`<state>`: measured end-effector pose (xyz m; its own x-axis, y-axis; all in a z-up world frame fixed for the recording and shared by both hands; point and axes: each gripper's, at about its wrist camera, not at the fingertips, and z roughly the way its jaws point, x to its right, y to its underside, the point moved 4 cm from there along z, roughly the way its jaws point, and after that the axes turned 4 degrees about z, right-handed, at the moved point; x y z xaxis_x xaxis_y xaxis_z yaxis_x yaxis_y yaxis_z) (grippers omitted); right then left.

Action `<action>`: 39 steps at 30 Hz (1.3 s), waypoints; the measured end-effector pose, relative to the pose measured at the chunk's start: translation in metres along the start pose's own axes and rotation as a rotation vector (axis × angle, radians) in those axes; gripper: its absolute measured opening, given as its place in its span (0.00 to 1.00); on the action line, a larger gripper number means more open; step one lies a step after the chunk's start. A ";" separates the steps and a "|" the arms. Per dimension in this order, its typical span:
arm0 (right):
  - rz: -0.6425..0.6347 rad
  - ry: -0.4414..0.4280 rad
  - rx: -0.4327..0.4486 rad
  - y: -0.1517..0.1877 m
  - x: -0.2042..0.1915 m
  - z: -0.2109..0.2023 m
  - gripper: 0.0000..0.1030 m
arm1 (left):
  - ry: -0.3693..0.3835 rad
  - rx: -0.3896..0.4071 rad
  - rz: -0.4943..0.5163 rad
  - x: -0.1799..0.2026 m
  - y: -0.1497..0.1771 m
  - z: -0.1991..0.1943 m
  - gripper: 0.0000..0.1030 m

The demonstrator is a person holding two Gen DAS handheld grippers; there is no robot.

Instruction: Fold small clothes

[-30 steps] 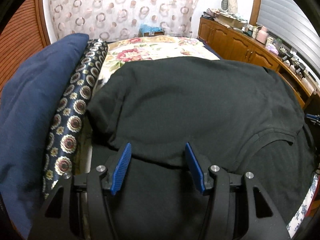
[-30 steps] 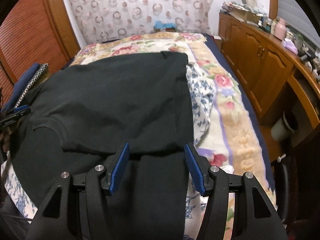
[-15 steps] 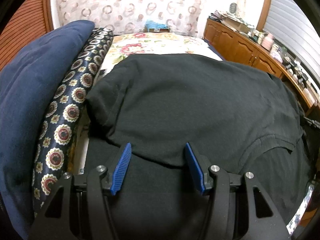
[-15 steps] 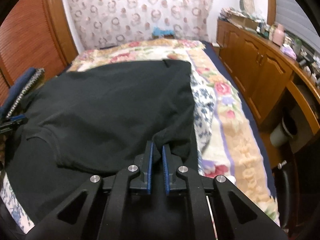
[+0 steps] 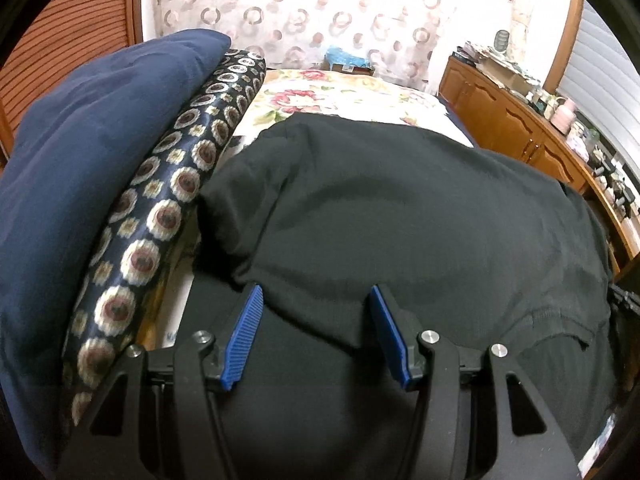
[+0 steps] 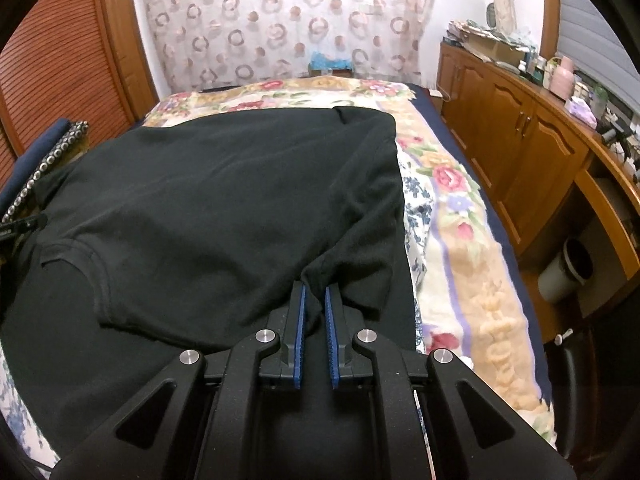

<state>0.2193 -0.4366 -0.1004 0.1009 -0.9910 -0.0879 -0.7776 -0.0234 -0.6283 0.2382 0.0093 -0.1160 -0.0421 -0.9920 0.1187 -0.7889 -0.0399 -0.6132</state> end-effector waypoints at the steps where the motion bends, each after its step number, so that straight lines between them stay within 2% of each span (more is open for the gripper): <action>1: 0.006 -0.005 0.000 0.000 0.001 0.000 0.06 | 0.003 -0.002 -0.011 -0.001 -0.003 0.001 0.53; 4: 0.009 -0.005 0.000 0.000 0.003 0.000 0.06 | 0.021 -0.003 -0.029 -0.003 -0.007 0.004 0.51; 6: 0.007 0.000 0.001 0.000 0.003 0.000 0.07 | 0.016 0.004 -0.037 -0.005 -0.009 0.003 0.33; 7: 0.003 0.003 0.002 0.000 0.004 0.000 0.07 | 0.017 0.008 -0.043 -0.008 -0.010 0.004 0.30; 8: 0.000 0.007 0.002 0.000 0.003 0.000 0.07 | 0.016 0.008 -0.044 -0.009 -0.010 0.005 0.23; 9: -0.004 0.011 0.003 0.000 0.003 0.000 0.06 | 0.002 0.013 -0.037 -0.011 -0.010 0.005 0.12; 11: -0.017 0.018 0.004 0.000 0.001 0.000 0.06 | 0.003 0.016 -0.021 -0.012 -0.009 0.005 0.03; 15: -0.050 0.021 0.028 -0.001 -0.004 -0.006 0.04 | 0.014 0.053 0.017 -0.007 -0.006 -0.009 0.02; 23: -0.027 0.008 0.173 -0.019 -0.003 -0.060 0.04 | 0.061 0.185 0.049 -0.006 -0.008 -0.065 0.01; 29: -0.044 0.012 0.240 -0.024 -0.009 -0.096 0.04 | 0.072 0.260 0.067 -0.011 -0.007 -0.099 0.01; 33: -0.058 0.011 0.285 -0.018 -0.012 -0.121 0.04 | 0.079 0.297 0.078 -0.011 -0.001 -0.117 0.01; 39: -0.064 0.015 0.307 0.003 -0.014 -0.146 0.04 | 0.091 0.328 0.093 -0.018 0.024 -0.145 0.01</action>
<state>0.1249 -0.4425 0.0115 0.1324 -0.9907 -0.0306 -0.5463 -0.0472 -0.8363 0.1311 0.0432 -0.0200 -0.1706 -0.9791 0.1103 -0.5404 -0.0006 -0.8414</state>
